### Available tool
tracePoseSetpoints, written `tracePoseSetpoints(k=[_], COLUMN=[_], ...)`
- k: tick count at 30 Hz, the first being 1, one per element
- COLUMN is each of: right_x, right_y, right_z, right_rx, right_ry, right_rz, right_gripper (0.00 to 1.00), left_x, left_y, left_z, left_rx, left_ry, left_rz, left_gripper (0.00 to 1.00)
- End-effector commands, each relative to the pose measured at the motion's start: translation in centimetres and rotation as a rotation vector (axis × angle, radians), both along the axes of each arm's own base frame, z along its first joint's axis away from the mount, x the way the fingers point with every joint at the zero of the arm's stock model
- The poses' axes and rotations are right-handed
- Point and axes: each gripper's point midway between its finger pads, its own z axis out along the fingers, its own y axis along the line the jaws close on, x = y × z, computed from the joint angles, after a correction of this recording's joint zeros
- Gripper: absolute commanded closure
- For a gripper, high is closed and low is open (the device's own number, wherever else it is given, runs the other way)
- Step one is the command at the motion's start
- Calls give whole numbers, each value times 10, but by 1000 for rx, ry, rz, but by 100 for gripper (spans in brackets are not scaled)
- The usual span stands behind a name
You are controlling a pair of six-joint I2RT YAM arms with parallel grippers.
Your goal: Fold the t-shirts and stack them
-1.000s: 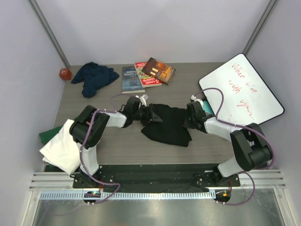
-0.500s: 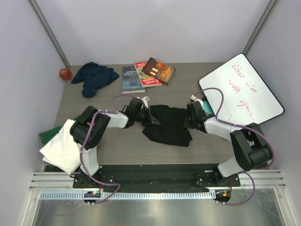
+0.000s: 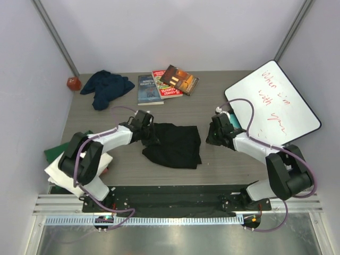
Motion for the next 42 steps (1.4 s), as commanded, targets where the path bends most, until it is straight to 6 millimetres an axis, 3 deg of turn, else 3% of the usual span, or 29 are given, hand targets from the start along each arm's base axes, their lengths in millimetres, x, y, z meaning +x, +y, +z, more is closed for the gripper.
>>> tracePoseSetpoints(k=[1, 3, 5, 8, 15, 19, 25, 33, 42], right_x=[13, 13, 12, 11, 8, 10, 11, 12, 6], right_y=[1, 1, -1, 1, 2, 10, 25, 38, 68], right_z=[38, 46, 47, 43, 42, 40, 23, 9, -11], right_rx=[18, 25, 25, 31, 40, 67, 120, 148, 124], right_ry=[-87, -111, -116, -101, -101, -89, -36, -4, 35], right_rz=[-7, -11, -16, -10, 1, 16, 52, 65, 116], right_gripper=[76, 76, 76, 77, 76, 65, 65, 65, 70], left_x=[-8, -1, 4, 1, -4, -11, -16, -18, -20], left_y=[69, 79, 77, 64, 65, 56, 43, 37, 32], left_z=[16, 35, 43, 37, 28, 12, -3, -16, -21], left_rx=[240, 227, 198, 144, 141, 95, 31, 4, -24], left_ry=[6, -41, -71, -40, -35, 15, 44, 62, 72], left_rz=[114, 145, 138, 103, 98, 71, 42, 25, 14], left_gripper=[100, 100, 100, 100, 100, 70, 55, 54, 55])
